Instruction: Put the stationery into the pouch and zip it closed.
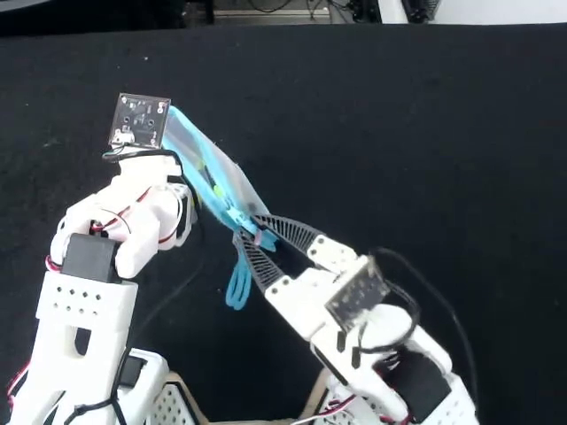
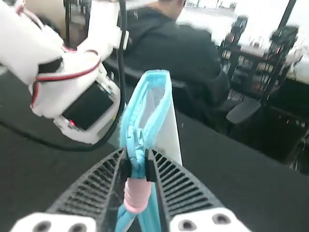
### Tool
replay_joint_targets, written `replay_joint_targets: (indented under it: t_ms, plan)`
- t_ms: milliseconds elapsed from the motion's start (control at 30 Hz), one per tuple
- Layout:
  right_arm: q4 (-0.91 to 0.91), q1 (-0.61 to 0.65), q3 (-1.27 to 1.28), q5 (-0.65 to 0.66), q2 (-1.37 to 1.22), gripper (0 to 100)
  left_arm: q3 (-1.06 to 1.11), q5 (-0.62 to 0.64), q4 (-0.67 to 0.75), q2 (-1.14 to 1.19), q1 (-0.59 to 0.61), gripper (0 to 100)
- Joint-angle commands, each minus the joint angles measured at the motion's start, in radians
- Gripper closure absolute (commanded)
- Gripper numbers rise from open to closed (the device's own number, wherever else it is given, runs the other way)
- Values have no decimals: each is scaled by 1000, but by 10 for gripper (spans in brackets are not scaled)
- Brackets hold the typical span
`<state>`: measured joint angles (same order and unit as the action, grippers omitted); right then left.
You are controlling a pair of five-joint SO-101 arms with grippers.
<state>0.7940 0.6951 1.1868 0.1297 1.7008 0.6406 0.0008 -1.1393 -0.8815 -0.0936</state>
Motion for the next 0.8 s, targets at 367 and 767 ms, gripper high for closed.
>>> replay_joint_targets:
  t_ms: [367,767]
  plan:
    - [129,-11,-496,40,-533,987,-31,6,-129,-17,-12,834]
    - [238,-11,-750,278,-776,987,90,2,-28,-207,-1,830]
